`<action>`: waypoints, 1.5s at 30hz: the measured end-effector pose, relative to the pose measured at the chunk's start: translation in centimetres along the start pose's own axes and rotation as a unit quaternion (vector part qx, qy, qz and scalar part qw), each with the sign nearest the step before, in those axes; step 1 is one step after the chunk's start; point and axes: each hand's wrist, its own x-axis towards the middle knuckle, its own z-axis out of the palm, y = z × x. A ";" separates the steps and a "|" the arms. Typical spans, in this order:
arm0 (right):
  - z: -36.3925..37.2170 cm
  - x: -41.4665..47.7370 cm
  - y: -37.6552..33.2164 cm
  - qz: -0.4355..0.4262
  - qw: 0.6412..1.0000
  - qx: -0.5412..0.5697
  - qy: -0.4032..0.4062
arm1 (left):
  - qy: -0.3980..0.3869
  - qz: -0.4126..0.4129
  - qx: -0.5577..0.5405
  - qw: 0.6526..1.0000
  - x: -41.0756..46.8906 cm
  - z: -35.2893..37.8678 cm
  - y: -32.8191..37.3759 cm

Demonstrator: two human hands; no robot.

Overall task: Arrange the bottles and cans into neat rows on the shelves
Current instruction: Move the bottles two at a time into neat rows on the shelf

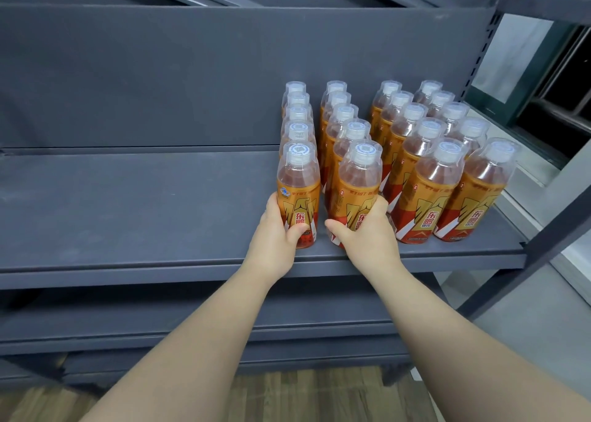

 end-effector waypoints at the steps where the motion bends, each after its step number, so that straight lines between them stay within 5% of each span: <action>1: -0.1 0.0 0.0 0.002 1.000 0.007 -0.004 | -0.001 -0.001 0.004 1.000 0.0 -0.1 0.0; 10: -1.8 -3.2 0.8 0.021 0.999 0.025 0.013 | 0.021 -0.022 0.052 0.998 -2.2 -0.6 -0.1; 15: -1.4 -5.2 0.6 -0.066 0.995 -0.069 -0.027 | 0.037 -0.007 0.126 0.991 -4.2 -1.2 0.2; 20: 0.9 -6.6 -1.6 -0.233 0.954 -0.098 -0.160 | 0.058 0.013 0.167 0.984 -6.0 -4.2 -1.7; 25: 4.8 -7.7 -5.3 -0.278 0.908 -0.110 -0.293 | 0.115 -0.028 0.213 0.970 -8.1 -9.2 -4.3; 45: 27.3 -21.0 -25.8 -0.408 0.811 -0.195 -0.371 | 0.240 -0.147 0.280 0.918 -18.9 -35.2 -19.6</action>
